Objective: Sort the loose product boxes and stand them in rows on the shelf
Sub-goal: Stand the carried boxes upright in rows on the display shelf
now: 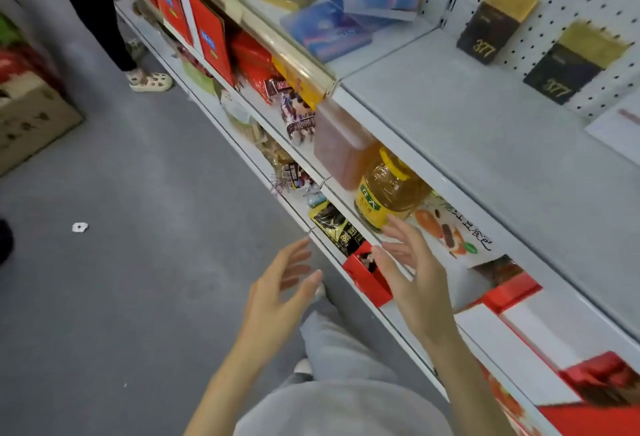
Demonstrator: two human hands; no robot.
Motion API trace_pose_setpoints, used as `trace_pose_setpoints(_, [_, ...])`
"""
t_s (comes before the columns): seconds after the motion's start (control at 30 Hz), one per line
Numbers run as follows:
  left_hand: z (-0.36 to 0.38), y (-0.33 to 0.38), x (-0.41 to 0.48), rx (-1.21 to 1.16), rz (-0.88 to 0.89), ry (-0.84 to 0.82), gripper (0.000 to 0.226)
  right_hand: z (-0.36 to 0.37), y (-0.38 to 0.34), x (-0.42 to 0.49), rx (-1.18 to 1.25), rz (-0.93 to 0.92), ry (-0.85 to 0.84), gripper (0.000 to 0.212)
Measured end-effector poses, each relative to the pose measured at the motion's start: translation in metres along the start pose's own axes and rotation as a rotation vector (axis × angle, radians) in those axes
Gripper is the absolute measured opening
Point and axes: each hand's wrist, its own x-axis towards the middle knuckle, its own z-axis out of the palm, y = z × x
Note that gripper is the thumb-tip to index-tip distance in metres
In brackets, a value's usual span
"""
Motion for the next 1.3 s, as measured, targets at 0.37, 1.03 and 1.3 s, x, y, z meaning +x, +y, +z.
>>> trace_pose_setpoints(0.37, [-0.125, 0.004, 0.207, -0.013, -0.015, 0.234, 0.037, 0.122, -0.052, 0.211, -0.039, -0.109, -0.171, 0.052])
trace_pose_setpoints(1.03, [-0.376, -0.008, 0.528, 0.019, 0.011, 0.029, 0.038, 0.345, -0.199, 0.508, 0.085, 0.029, 0.086, 0.042])
trace_pose_setpoints(1.3, [-0.449, 0.031, 0.660, 0.041, 0.120, -0.151, 0.037, 0.391, -0.261, 0.591, 0.028, 0.011, 0.268, 0.039])
